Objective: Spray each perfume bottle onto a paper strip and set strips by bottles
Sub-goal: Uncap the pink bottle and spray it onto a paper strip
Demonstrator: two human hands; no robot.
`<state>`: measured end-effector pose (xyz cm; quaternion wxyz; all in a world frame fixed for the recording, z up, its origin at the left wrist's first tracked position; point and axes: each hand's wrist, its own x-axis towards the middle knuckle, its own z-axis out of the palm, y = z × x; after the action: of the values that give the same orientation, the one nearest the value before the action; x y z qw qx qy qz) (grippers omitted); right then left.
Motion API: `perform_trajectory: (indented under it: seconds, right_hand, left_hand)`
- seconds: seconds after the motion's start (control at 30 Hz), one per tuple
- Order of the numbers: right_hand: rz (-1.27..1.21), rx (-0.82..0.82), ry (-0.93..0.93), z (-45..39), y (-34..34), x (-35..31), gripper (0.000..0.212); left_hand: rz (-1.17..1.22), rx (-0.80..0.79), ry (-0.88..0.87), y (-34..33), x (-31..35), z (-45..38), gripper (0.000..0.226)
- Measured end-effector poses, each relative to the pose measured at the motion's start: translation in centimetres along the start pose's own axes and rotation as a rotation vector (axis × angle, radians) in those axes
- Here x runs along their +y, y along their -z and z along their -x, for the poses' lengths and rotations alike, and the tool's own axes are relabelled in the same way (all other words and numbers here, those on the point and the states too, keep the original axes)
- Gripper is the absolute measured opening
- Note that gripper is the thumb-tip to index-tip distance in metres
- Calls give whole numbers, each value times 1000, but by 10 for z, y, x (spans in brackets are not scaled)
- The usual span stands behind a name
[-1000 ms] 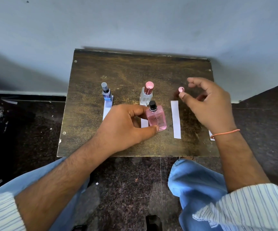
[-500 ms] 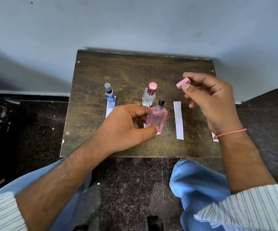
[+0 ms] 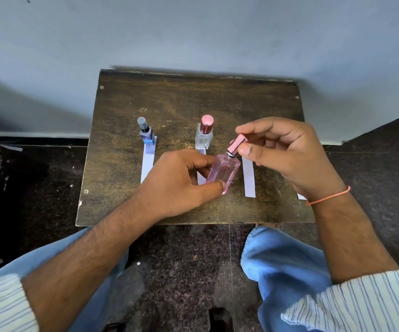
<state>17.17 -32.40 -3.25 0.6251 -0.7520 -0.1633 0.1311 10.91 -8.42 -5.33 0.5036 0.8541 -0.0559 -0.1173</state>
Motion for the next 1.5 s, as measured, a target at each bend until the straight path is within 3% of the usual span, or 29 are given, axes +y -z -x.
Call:
perform_trajectory:
  seconds: [0.53,0.73,0.83,0.97,1.07,1.2,1.3,1.5]
  right_hand:
    - [109,-15,26,5,1,-5,30]
    - [-21,-84,-83,9,14,-5,74]
    - [31,-143,-124,10,15,-6,65]
    - [106,-156,-123,10,9,-9,43]
    - [71,-148,-125,10,12,-8,39]
    - [32,-57,-95,10,22,-1,41]
    - [13,70,-58,9,33,0,43]
    - [110,238,-30,5,42,13,37]
  left_hand:
    - [-79,61,-182,-6,10,-4,11]
    - [-46,82,-197,-4,12,-7,13]
    - [-60,94,-194,-5,9,-8,6]
    - [-57,94,-210,-8,8,-6,14]
    - [-13,82,-179,-8,10,-5,28]
    - [17,22,-40,-9,8,-4,42]
    - [55,-18,23,-9,5,-2,34]
    - [36,-115,-41,-11,5,1,27]
